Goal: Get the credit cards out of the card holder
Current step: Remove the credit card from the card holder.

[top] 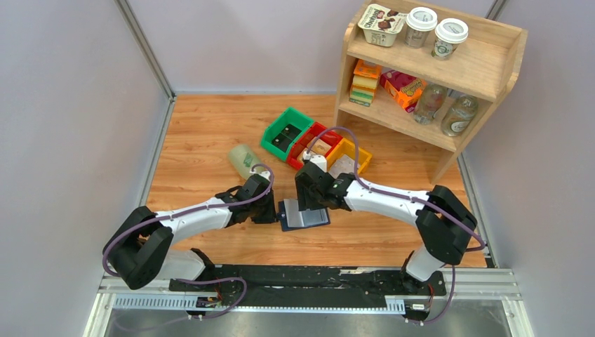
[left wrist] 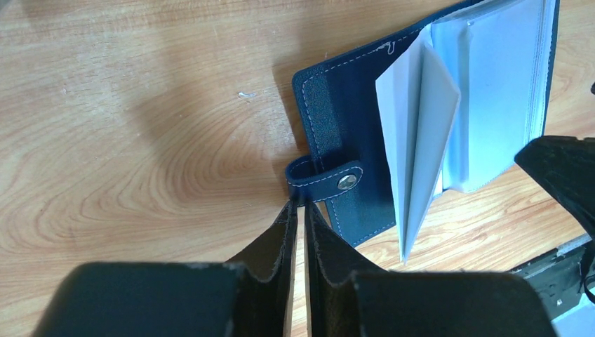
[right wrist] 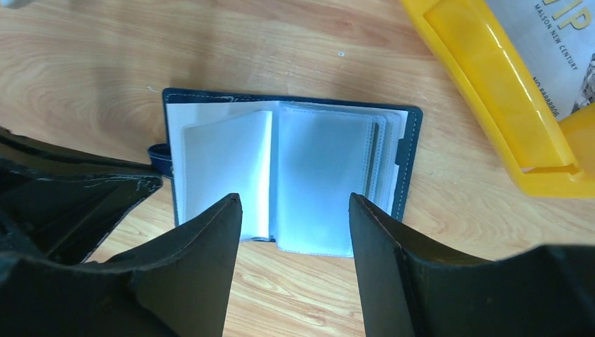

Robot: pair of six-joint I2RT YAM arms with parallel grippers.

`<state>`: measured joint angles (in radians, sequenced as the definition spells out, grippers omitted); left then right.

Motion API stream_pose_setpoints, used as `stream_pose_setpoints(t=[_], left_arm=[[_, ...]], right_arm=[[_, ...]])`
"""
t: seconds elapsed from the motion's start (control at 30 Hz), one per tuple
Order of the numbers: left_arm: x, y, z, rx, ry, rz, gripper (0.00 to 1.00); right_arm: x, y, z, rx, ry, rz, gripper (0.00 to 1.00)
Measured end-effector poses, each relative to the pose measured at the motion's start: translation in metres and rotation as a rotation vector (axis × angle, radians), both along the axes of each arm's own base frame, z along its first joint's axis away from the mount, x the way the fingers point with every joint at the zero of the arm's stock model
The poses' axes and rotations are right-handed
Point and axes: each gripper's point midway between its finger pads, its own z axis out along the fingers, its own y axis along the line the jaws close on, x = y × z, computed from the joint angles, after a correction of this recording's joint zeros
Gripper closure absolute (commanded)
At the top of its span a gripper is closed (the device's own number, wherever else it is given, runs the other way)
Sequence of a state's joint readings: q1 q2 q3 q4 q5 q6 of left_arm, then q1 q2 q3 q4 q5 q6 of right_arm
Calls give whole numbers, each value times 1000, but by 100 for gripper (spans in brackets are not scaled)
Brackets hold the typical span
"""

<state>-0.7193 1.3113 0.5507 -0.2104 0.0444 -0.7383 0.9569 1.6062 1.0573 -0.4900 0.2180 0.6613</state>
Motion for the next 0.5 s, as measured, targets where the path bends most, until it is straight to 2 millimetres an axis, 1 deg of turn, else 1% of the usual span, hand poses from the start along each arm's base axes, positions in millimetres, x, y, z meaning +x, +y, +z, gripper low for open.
stream_pose_setpoints(t=[0.1,0.23,0.3,0.5], left_arm=[[0,0,0,-1,0,0,87],[0,-1,0,-5,0,-2,87],[1,-2,0,-6,-1,-2,87],[1,-2,-1,-6,-1,-2,87]], right_arm=[[0,-3,-7,-25,10,-8,39],[-3,-8,-23,-69,40,-14,38],[-4,-10,-28,-82,52,-16,36],[-6,-12,-37,-109,72,-19,36]])
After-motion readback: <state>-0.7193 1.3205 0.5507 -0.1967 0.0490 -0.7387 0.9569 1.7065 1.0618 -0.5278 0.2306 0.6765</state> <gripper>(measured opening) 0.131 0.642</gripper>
